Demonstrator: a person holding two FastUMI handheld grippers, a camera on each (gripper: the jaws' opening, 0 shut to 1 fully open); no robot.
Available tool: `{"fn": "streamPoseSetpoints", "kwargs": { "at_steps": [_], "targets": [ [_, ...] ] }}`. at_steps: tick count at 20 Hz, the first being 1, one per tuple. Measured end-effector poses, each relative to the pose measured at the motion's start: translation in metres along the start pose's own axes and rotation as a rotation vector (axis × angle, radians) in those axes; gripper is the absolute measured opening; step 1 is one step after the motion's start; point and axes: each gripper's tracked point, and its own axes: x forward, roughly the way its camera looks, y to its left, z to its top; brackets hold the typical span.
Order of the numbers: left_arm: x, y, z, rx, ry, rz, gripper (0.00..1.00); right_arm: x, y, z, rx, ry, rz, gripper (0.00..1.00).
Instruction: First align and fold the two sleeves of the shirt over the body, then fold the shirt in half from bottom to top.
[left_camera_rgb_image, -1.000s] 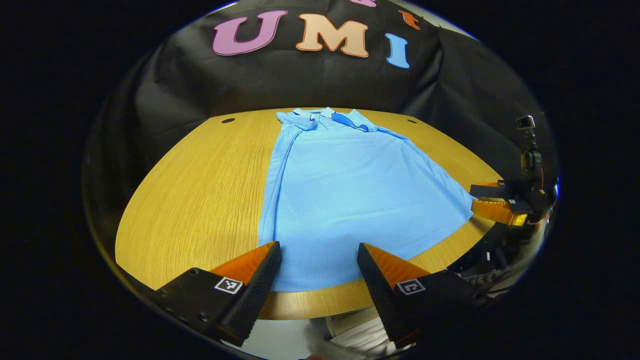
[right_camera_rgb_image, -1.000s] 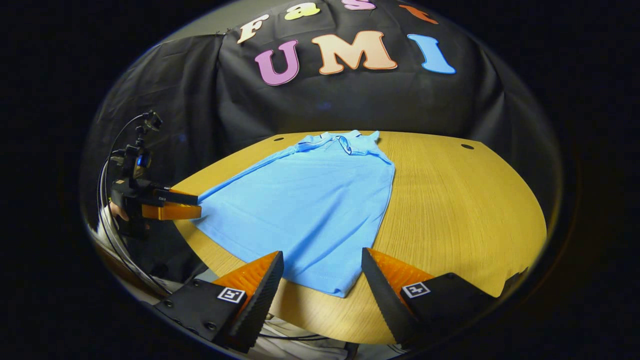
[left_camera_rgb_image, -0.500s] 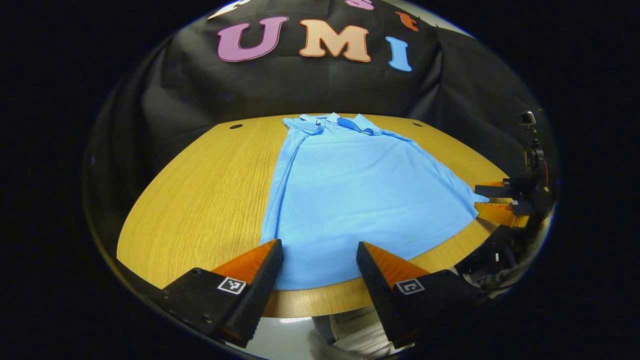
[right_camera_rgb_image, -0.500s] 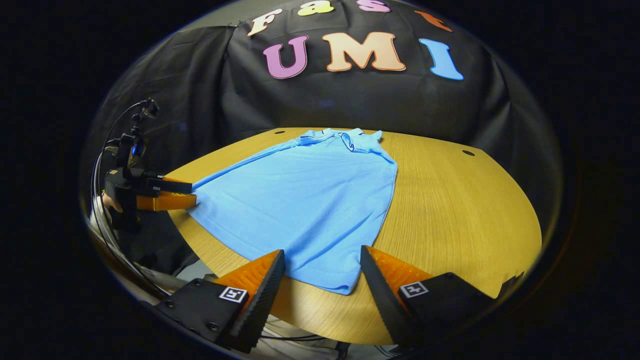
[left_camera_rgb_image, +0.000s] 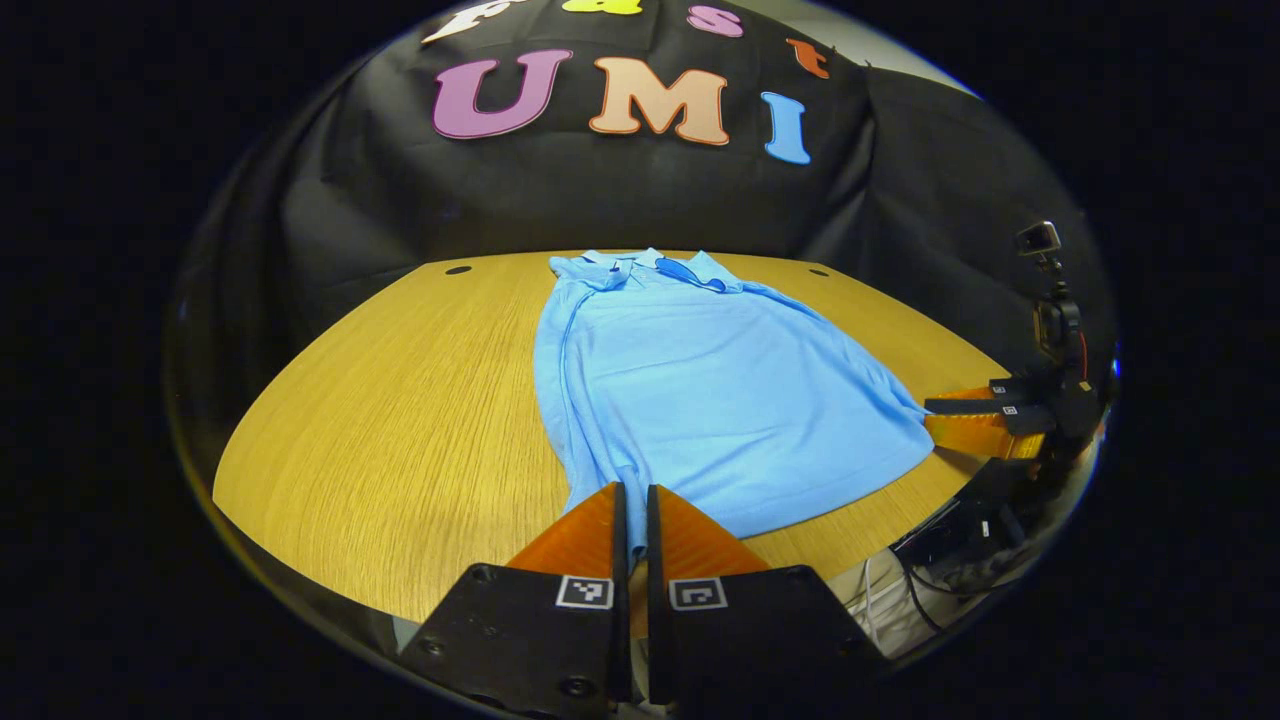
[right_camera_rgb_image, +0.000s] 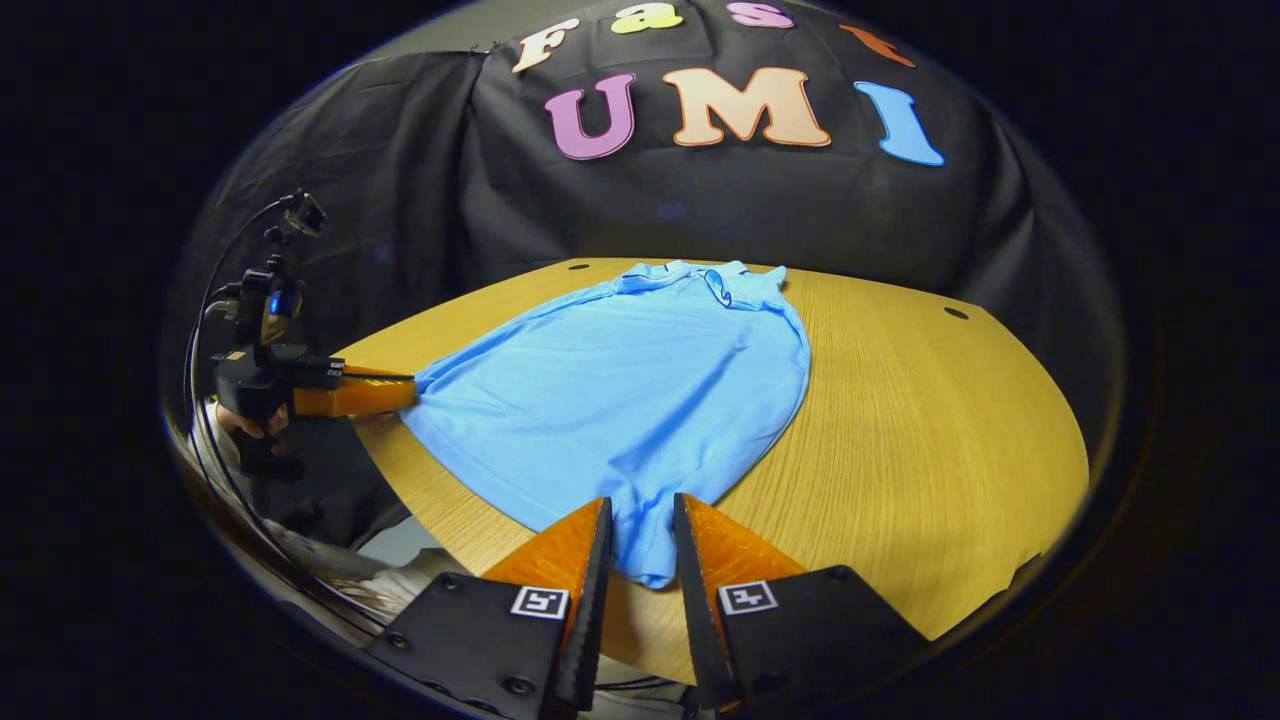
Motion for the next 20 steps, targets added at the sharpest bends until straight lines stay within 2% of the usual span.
{"fn": "streamPoseSetpoints", "kwargs": {
  "at_steps": [1,2,5,6,13,16,19,20],
  "targets": [
    [0.0,0.0,0.0,-0.013,-0.004,0.002,0.06,-0.001,0.0,0.001,0.0,-0.005,-0.001,0.13],
    [0.0,0.0,0.0,-0.021,-0.007,-0.001,0.02,-0.001,0.001,0.001,-0.008,-0.004,-0.002,0.13],
    [0.001,-0.001,0.0,-0.019,-0.013,-0.007,0.0,0.0,0.001,0.005,-0.017,-0.015,-0.004,0.12],
    [0.001,-0.001,0.001,-0.014,-0.008,-0.006,0.01,0.0,0.0,0.005,0.0,-0.019,-0.002,0.03],
    [0.006,0.005,0.014,0.02,-0.021,0.016,0.0,0.004,-0.005,0.028,0.046,-0.071,-0.013,0.02],
    [0.01,0.008,0.039,0.041,-0.061,0.022,0.0,0.015,-0.012,0.049,0.07,-0.096,-0.023,0.02],
    [0.02,0.011,0.069,0.051,-0.104,0.021,0.0,0.028,-0.022,0.071,0.044,-0.102,-0.041,0.03],
    [0.026,0.011,0.079,0.044,-0.119,0.016,0.0,0.035,-0.028,0.077,0.037,-0.099,-0.05,0.0]
  ]
}}
